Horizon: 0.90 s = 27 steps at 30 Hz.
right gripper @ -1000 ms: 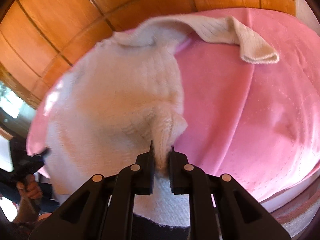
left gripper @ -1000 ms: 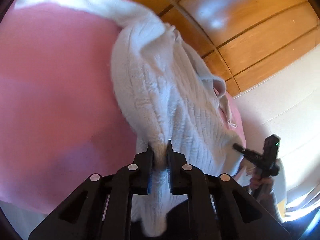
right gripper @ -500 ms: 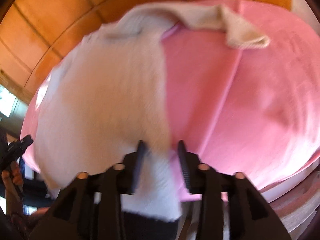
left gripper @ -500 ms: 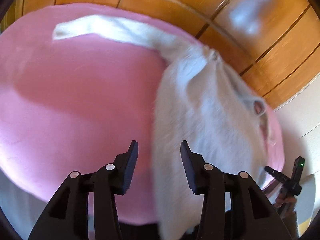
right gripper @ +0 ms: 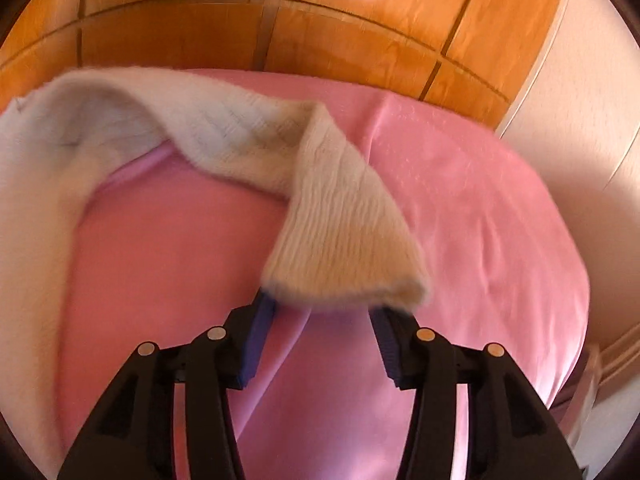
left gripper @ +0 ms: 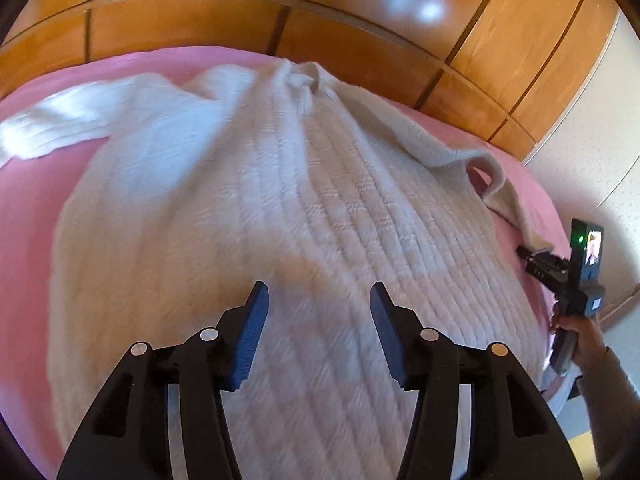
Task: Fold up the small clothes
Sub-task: 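Grasp a sleeve cuff with the right tool and pull it outward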
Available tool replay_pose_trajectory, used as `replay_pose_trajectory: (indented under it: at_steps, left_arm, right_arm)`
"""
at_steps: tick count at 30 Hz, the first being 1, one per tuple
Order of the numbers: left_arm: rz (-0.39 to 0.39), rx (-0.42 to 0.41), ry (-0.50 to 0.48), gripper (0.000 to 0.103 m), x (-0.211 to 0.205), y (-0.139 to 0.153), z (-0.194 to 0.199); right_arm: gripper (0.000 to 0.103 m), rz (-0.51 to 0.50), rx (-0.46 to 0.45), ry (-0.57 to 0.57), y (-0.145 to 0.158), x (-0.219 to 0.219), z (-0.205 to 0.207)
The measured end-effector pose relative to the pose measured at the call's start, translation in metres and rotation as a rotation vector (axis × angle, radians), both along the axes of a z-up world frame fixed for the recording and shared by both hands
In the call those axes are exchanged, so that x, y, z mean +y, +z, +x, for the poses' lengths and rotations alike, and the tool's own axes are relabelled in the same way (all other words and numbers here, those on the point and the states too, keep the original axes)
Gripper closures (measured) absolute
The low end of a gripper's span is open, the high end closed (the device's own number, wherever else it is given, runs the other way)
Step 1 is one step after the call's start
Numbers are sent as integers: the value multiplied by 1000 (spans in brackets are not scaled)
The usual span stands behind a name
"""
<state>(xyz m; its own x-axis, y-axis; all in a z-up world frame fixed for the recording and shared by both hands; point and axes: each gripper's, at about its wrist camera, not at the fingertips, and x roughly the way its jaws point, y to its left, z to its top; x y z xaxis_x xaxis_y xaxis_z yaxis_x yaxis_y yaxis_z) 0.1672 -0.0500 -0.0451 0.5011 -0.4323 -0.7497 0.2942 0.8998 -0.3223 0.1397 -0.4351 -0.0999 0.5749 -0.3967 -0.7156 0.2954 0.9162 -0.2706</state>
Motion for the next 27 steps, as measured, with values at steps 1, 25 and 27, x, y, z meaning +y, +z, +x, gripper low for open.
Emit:
replay_pose_trajectory:
  at_steps: [1,25,27]
  left_arm:
    - [13,-10,-3,51,-5,-1,3]
    - [73,-73,-39,43,-23,-28,21]
    - [69,-72,-40,41,-23,-29,22]
  right_arm:
    - [92,-3,9,2,1,-3,3]
    - [57,191,-97,-21,71,-71,-20]
    - [56,96,-5,0,37,-63,-8]
